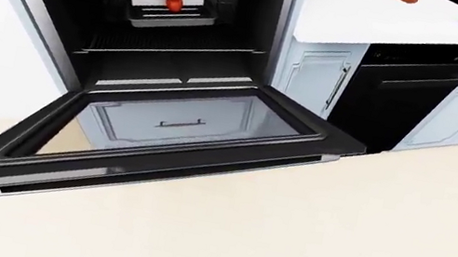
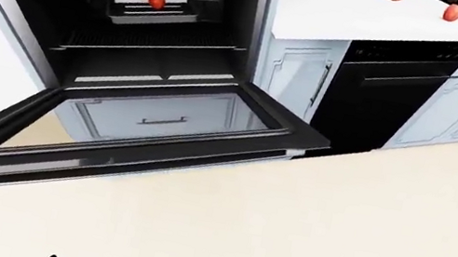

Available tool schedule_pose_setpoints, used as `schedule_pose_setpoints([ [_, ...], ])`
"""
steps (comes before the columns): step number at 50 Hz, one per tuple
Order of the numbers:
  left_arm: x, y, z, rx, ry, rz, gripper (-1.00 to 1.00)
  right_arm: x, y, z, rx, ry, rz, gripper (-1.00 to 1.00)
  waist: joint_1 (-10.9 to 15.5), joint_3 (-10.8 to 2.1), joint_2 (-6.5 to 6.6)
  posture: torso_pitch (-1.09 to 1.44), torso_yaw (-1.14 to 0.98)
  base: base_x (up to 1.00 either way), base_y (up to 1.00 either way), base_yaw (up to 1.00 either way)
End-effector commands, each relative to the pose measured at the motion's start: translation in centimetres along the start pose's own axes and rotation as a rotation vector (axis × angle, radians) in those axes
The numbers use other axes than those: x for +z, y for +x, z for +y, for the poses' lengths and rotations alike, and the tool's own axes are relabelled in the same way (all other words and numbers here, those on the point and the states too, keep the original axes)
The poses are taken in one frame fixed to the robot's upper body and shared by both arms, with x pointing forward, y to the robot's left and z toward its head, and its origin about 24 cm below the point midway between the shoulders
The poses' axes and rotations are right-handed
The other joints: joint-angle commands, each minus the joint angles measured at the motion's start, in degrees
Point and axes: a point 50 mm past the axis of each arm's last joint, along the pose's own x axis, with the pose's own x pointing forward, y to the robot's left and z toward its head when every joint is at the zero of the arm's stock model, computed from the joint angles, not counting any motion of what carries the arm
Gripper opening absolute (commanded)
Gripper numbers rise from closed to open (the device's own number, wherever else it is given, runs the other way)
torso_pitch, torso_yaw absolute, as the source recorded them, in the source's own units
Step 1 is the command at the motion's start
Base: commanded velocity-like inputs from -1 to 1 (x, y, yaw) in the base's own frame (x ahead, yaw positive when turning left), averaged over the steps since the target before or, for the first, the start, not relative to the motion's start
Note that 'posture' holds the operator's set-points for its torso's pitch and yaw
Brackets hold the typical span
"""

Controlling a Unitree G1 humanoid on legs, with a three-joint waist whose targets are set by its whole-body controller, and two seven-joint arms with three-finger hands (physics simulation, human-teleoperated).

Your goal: Close the oven door.

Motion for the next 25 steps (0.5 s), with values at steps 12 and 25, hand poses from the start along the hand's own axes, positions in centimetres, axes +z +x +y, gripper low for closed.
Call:
schedule_pose_setpoints([
  [12,0.76,0.2,0.65,0.021,0.009,-0.044,1.0,0.78,0.35,-0.05,0.0,-0.004,-0.047,1.0,0.9,-0.52,2.23,0.0,0.0,0.0,0.2,0.0],
  [25,0.84,0.29,0.62,0.02,0.007,-0.046,1.0,0.84,0.4,-0.11,0.0,-0.003,-0.048,1.0,-0.2,-0.65,-3.01,0.0,0.0,0.0,0.2,0.0],
])
